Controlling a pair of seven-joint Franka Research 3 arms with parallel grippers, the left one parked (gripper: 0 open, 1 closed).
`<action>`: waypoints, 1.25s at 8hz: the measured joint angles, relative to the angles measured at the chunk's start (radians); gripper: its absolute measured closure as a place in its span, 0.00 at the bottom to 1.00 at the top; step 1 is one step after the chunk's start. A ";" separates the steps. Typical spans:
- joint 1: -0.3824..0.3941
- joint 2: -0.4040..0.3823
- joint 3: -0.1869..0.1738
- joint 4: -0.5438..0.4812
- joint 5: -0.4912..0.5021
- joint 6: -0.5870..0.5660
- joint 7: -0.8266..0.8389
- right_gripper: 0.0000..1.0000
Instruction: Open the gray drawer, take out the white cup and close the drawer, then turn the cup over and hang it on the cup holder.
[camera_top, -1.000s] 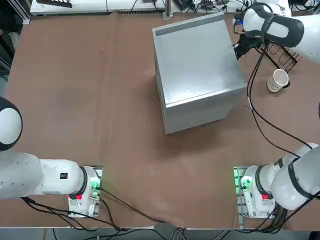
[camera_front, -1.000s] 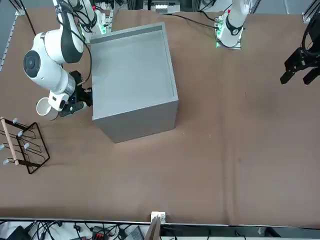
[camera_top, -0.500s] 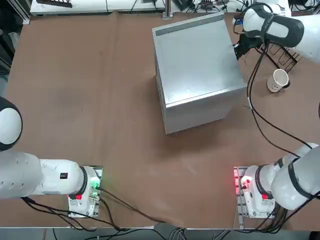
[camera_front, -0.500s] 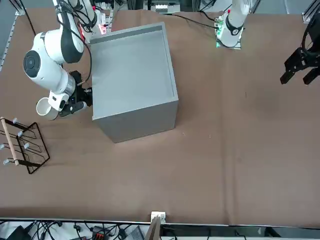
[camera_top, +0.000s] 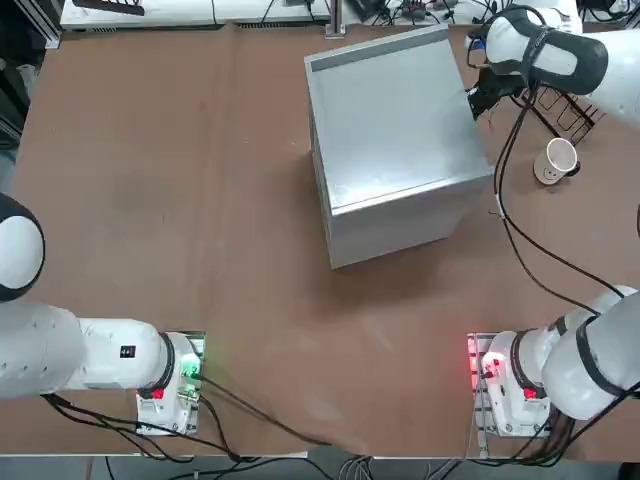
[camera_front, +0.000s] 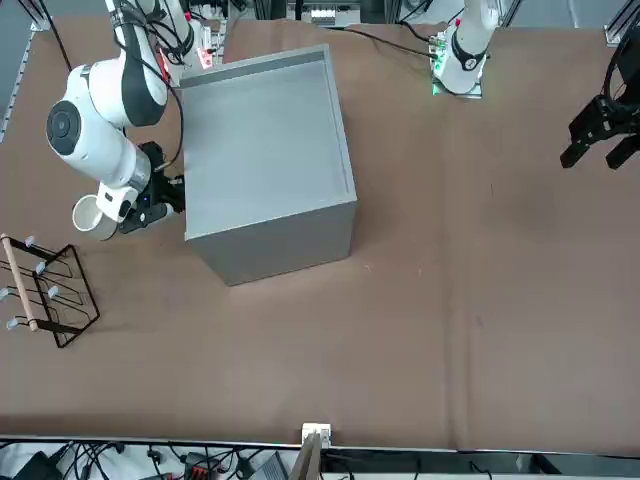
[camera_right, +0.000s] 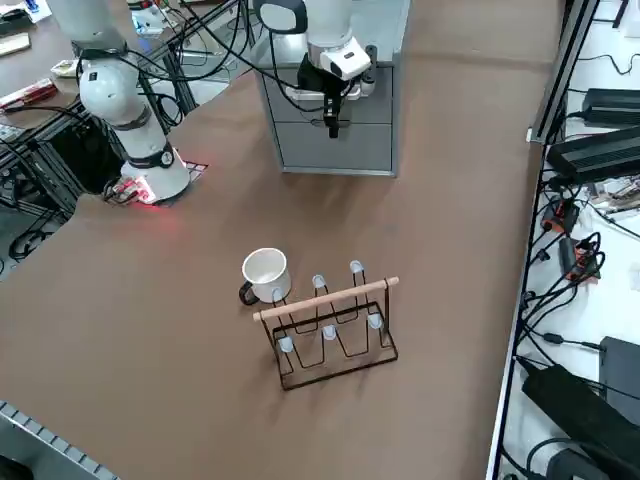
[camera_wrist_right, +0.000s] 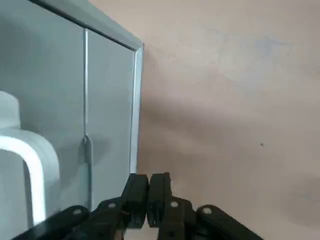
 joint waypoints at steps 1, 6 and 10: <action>-0.001 0.004 0.000 0.000 0.000 0.000 0.000 0.94; -0.225 -0.052 -0.008 0.143 -0.090 -0.311 -0.322 0.94; -0.310 -0.043 -0.003 0.143 -0.138 -0.321 -0.529 0.93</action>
